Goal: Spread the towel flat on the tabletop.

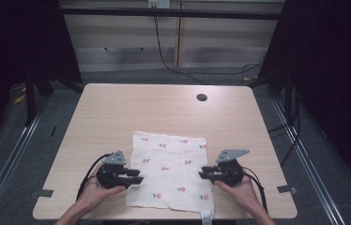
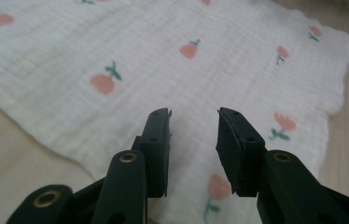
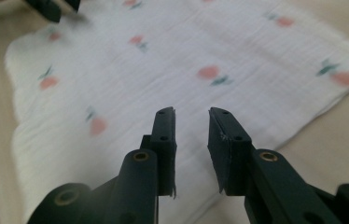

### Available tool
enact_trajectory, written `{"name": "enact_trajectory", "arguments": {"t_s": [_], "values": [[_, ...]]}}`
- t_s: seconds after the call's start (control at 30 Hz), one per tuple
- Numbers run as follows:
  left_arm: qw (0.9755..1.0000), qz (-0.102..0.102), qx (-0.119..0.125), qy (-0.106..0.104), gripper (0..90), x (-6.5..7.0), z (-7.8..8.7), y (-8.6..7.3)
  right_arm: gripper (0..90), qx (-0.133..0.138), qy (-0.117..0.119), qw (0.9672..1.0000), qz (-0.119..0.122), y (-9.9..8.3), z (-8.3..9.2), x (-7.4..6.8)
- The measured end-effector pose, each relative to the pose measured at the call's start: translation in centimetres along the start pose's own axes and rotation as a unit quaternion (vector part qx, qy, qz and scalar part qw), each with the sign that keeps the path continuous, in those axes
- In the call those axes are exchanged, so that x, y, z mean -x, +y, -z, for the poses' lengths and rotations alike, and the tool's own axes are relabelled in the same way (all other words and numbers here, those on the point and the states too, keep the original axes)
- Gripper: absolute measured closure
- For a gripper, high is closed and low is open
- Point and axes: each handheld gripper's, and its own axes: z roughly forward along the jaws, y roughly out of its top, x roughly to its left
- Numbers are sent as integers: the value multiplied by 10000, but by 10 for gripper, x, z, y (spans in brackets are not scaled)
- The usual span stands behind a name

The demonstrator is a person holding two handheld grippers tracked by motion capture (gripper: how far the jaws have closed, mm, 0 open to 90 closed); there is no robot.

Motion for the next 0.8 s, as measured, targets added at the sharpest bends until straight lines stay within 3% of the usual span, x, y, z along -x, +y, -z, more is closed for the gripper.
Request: {"name": "enact_trajectory", "arguments": {"t_s": [0.07, 0.17, 0.3, 0.37, 0.5, 0.6, 0.8], "values": [[9999, 82, 31, 135, 655, -8, -6, 5, 725, 78, -186, 9998, 48, 12, -5, 16], [9996, 224, -106, 132, 665, -17, -17, 3, 742, 142, -441, 9989, -67, 28, -14, 41], [9997, 47, -148, 171, 658, -15, -17, 1, 747, 49, -780, 9967, -225, 41, -28, 74], [9996, -35, -128, 230, 658, -14, -17, -1, 747, 94, -765, 9962, -409, 43, -36, 86], [9998, 9, -20, 215, 654, -14, -16, -3, 727, 45, -924, 9945, -481, 46, -50, 98], [9999, 34, 15, 158, 653, -15, -16, -4, 702, 47, -917, 9946, -493, 47, -56, 101], [9999, 62, 37, 122, 656, -17, -16, -5, 683, -10, -989, 9933, -591, 42, -60, 107]]}}
